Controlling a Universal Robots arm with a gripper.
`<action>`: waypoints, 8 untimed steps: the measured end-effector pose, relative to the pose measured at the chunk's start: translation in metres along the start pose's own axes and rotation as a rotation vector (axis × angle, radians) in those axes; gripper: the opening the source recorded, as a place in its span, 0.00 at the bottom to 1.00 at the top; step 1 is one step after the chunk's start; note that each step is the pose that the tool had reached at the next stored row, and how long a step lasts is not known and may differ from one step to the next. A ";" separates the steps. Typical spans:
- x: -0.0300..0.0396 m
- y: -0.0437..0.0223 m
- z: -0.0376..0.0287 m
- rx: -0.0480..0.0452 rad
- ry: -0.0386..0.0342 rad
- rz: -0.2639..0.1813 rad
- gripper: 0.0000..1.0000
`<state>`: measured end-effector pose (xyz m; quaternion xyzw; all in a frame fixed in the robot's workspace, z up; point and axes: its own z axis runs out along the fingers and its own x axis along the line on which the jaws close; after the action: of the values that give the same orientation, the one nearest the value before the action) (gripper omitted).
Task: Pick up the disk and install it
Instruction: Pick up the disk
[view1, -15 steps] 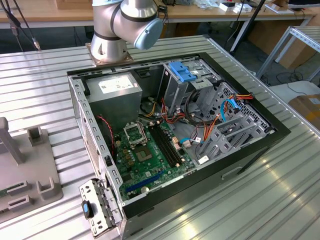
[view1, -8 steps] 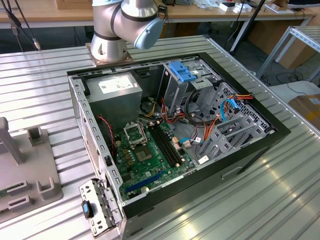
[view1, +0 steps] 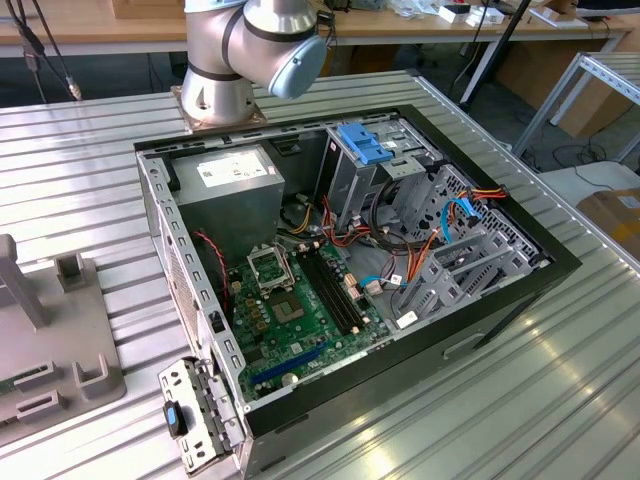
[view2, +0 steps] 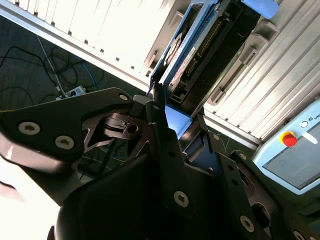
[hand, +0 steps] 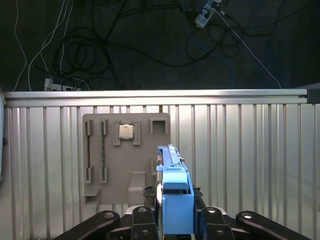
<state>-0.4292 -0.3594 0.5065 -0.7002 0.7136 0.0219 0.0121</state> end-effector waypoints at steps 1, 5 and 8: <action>0.0000 -0.0001 0.0000 0.0000 0.0000 0.000 0.37; -0.0001 -0.0068 -0.0001 0.0000 0.0000 0.000 0.37; -0.0004 -0.0218 -0.0003 0.0000 0.0000 0.000 0.37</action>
<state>-0.4074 -0.3594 0.5065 -0.7002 0.7135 0.0219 0.0121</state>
